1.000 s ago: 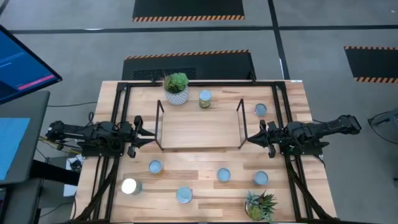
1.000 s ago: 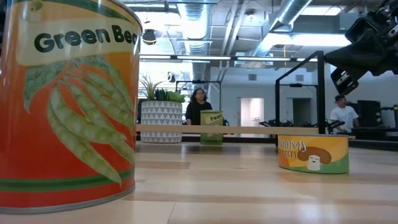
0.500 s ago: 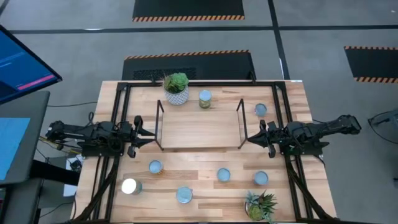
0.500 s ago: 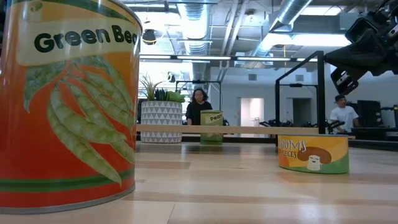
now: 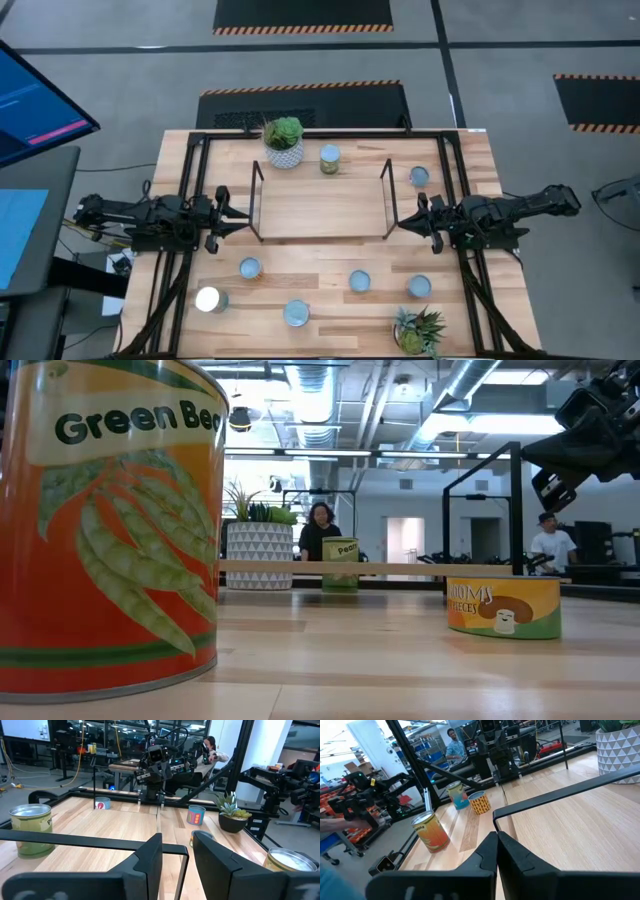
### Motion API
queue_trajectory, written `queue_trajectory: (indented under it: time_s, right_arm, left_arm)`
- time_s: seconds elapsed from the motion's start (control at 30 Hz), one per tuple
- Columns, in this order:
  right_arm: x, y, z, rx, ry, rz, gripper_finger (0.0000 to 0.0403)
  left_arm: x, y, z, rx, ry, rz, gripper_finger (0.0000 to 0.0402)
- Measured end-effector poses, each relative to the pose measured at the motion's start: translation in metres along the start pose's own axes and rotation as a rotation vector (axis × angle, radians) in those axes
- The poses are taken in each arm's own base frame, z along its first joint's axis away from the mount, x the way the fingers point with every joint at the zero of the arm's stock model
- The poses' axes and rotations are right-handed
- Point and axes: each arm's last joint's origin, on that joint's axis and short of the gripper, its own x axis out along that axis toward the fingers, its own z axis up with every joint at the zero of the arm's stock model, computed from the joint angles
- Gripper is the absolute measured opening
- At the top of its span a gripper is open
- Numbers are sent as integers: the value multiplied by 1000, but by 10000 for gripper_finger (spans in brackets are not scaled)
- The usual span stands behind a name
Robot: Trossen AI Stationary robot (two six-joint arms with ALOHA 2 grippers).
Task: Pick and place cans onto a shelf
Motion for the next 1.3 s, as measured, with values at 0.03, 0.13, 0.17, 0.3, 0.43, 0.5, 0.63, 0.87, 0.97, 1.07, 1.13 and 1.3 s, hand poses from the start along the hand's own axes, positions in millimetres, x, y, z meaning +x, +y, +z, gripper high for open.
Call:
queue_trajectory:
  time_s: [0.03, 0.13, 0.17, 0.3, 0.43, 0.5, 0.63, 0.87, 0.97, 1.07, 1.13, 1.3]
  right_arm:
    - [0, 0, 0, 0, 0, 0, 33]
    - [0, 0, 0, -11, -1, -3, 33]
    - [0, 0, 0, -14, -1, -3, 33]
    - [0, 0, 0, -14, -1, -3, 33]
    - [0, 0, 0, -12, -2, -3, 33]
    - [0, 0, 0, 14, -2, -3, 33]
    - [0, 0, 1, 128, -13, 1, 33]
    - [-2, 1, 18, 490, -274, -67, 33]
    - [-5, 0, 26, 469, -411, -151, 33]
    - [-8, -2, 32, 419, -521, -252, 33]
    - [-9, -3, 34, 377, -552, -308, 33]
    - [-14, -1, 42, 347, -650, -342, 33]
  left_arm:
    - [0, 0, 0, 0, 0, 0, 105]
    - [0, 0, 0, 24, 0, 0, 105]
    - [0, 0, 0, 31, -1, 5, 105]
    - [0, 2, 2, 45, -28, 82, 105]
    - [-1, 5, 8, -9, -103, 206, 105]
    - [-2, 7, 11, -72, -148, 261, 105]
    - [-3, 9, 14, -167, -204, 349, 105]
    - [-5, 14, 14, -315, -277, 521, 105]
    - [-7, 16, 14, -425, -330, 579, 105]
    - [-7, 17, 13, -450, -339, 615, 105]
    - [-7, 17, 11, -404, -313, 626, 105]
    - [-8, 17, 13, -363, -321, 648, 105]
